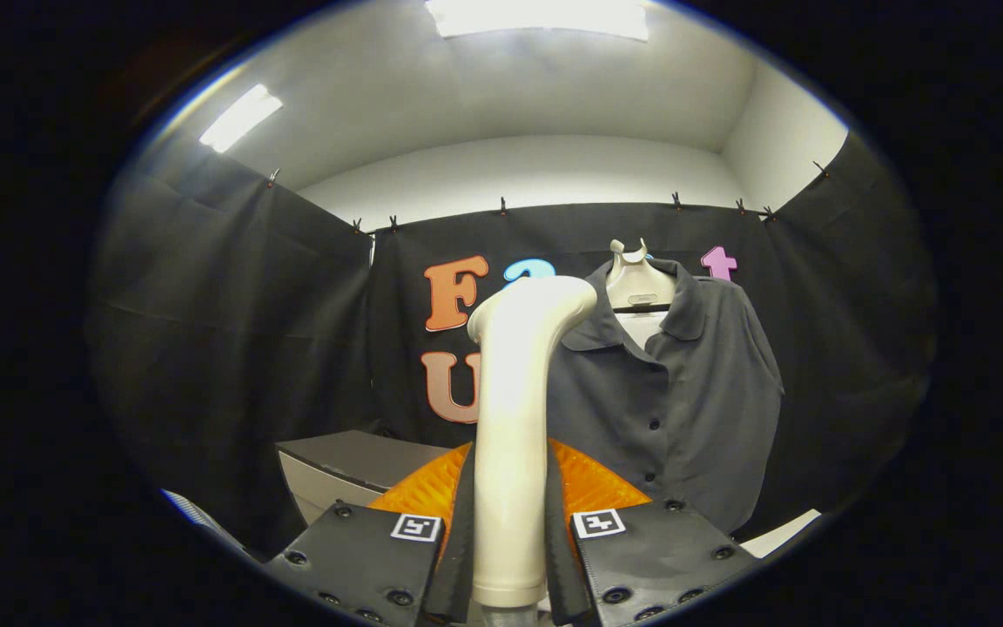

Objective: Iron the clothes twice with a garment steamer, once on the left side and once on the right side.

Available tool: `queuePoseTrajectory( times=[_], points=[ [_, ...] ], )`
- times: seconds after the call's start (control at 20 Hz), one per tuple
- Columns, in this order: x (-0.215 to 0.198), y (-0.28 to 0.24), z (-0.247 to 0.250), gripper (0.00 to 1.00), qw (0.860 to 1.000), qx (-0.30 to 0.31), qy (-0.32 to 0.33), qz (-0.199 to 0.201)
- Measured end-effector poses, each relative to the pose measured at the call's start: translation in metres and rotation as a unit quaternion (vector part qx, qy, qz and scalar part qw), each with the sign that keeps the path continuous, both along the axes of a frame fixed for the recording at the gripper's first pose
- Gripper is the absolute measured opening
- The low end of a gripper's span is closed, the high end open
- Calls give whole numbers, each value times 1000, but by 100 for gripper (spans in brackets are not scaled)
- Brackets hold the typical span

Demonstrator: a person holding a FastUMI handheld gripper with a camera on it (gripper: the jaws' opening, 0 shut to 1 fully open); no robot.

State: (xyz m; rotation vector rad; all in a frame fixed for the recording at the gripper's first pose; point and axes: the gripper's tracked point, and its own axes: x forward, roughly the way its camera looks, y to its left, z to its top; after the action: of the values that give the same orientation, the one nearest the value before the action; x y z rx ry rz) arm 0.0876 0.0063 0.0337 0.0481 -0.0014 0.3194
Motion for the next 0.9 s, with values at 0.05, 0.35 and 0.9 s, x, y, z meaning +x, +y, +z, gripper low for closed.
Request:
queuePoseTrajectory(
  times=[0.05,0.35,0.9],
  points=[
    [2,-4,-3,41,1000,-1,1,-4],
    [19,-16,-24,41,1000,-11,10,-14],
    [75,-32,-70,41,999,19,41,-27]
  ],
)
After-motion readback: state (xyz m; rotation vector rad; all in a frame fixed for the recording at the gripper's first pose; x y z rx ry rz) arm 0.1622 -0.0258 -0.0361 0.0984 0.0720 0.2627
